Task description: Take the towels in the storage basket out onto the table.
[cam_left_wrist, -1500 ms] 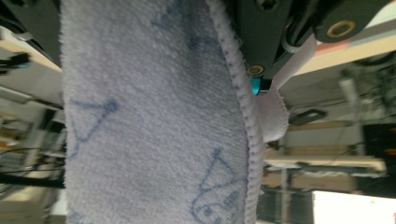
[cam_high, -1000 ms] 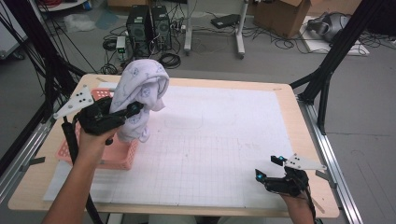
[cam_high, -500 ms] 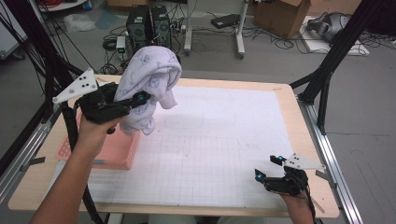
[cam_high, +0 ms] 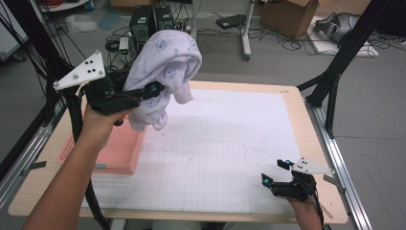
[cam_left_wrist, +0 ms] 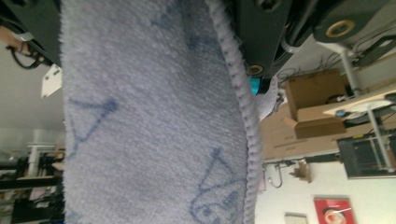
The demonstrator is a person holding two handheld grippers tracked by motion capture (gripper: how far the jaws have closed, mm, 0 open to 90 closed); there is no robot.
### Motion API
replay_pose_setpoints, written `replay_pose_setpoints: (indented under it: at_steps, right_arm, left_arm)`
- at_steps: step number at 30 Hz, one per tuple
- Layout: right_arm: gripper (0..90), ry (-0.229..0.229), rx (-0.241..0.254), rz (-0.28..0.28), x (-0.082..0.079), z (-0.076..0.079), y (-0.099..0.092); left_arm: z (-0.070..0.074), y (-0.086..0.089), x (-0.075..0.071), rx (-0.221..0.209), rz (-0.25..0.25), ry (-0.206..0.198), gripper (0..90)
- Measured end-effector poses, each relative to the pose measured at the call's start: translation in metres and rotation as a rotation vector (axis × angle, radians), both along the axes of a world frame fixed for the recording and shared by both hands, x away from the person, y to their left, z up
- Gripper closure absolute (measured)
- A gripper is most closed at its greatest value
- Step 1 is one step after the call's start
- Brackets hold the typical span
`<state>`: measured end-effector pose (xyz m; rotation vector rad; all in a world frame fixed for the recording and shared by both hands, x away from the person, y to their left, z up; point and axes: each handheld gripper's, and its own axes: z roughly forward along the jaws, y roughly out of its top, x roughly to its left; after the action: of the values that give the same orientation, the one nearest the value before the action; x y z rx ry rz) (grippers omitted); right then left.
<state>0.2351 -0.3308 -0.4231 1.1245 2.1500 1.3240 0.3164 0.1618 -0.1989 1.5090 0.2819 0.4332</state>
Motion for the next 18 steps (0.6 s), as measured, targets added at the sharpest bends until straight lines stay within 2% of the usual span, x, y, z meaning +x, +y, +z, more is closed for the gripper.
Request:
replay_pose_setpoints:
  at_steps: [4,8,13,15,18]
  right_arm:
    - [14.7,0.001,-0.002,0.001,0.0,0.0,0.0]
    - [14.7,0.002,-0.001,0.0,0.0,0.0,-0.001]
    - [14.7,0.003,0.003,0.001,-0.001,0.001,-0.001]
    - [14.7,-0.001,0.001,0.002,0.0,0.001,-0.001]
    - [14.7,-0.002,0.002,0.004,0.0,0.001,-0.001]
  left_arm:
    - [0.004,-0.009,0.0,-0.001,-0.018,-0.006,61.1]
    - [0.001,-0.021,0.002,0.005,-0.038,0.003,61.0]
    - [-0.009,-0.035,0.006,0.001,-0.061,0.024,60.9]
    - [-0.021,-0.05,0.012,0.013,-0.077,0.054,60.9]
    - [-0.031,-0.063,0.017,-0.002,-0.097,0.077,60.8]
